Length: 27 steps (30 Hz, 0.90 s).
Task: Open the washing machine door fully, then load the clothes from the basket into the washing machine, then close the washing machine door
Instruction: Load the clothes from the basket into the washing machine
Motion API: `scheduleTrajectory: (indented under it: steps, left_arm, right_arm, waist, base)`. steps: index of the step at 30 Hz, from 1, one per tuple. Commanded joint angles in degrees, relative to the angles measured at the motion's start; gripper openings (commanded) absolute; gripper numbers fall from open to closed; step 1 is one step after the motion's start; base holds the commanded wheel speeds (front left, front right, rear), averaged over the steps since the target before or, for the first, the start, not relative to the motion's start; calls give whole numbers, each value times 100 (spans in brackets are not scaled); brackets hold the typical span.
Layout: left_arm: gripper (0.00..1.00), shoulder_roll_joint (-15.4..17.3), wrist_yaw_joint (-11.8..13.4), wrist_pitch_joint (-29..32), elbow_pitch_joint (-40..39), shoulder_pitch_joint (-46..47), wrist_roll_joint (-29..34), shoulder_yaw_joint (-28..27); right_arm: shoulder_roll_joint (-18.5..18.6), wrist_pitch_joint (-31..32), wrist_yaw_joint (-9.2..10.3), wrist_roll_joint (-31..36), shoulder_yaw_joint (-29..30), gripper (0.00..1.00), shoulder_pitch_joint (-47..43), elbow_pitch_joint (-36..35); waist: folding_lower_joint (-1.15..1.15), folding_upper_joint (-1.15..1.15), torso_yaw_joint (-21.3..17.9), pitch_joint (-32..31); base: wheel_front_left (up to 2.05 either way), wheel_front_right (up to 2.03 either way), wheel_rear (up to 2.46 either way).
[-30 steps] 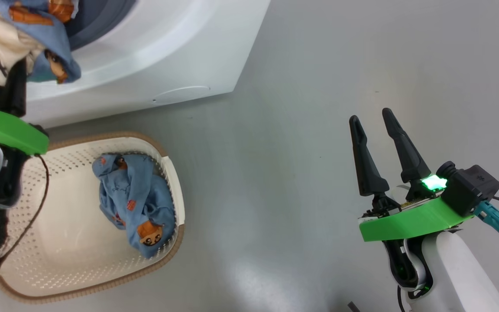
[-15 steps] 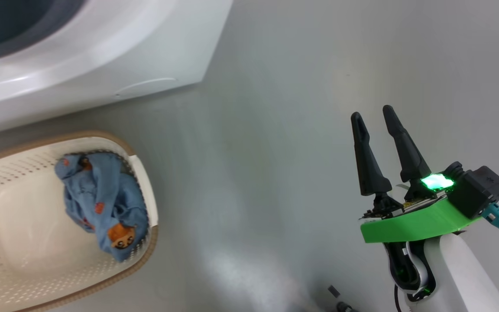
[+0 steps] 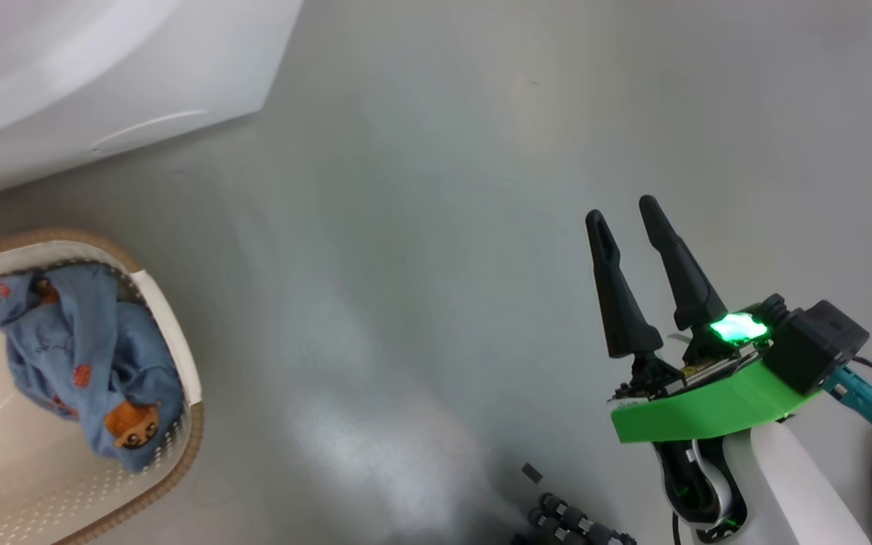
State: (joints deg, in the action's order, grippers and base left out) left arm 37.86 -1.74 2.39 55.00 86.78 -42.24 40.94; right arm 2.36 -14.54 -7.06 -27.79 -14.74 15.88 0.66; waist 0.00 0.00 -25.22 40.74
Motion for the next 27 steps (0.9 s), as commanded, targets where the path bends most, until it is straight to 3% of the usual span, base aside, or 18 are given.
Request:
scheduleTrajectory:
  steps: [1,2,3,4,5,8,17,20,27]
  left_arm:
    - [0,261,5,41,-56,208,52,-98]
    - [0,275,-27,195,29,283,61,-66]
    - [16,279,-63,410,124,333,51,-32]
    - [48,269,-126,693,224,358,7,0]
    - [100,242,-184,993,318,371,-80,3]
    - [100,221,-291,1544,414,456,-195,40]
    - [100,-14,-450,1575,424,90,-519,15]
    - [100,-41,-465,1222,407,-62,-495,32]
    - [100,-271,-347,-261,376,-704,-387,26]
  right_arm:
    - [52,-46,-43,6,-110,100,-192,-132]
    - [52,-46,-43,5,-111,100,-200,-135]
    - [52,-46,-43,5,-110,100,-210,-135]
    - [52,-46,-43,7,-110,100,-224,-132]
    - [52,-46,-43,13,-106,100,-241,-127]
    - [52,-46,-43,17,-96,100,-256,-102]
    - [52,-46,-43,81,-44,100,-79,54]
    - [52,-46,-43,115,-15,100,-50,86]
    - [52,-46,-43,178,39,100,-25,229]
  waist:
    - [0,0,-73,63]
    - [0,0,-90,67]
    - [0,0,-101,56]
    - [0,0,-108,39]
    - [0,0,-106,19]
    - [0,0,-74,-13]
    - [0,0,186,-250]
    - [0,0,271,-321]
    - [0,0,497,-672]
  base:
    - [0,0,0]
    - [0,0,0]
    - [0,0,0]
    - [0,0,0]
    - [0,0,0]
    - [0,0,0]
    - [0,0,0]
    - [0,0,0]
    - [0,0,0]
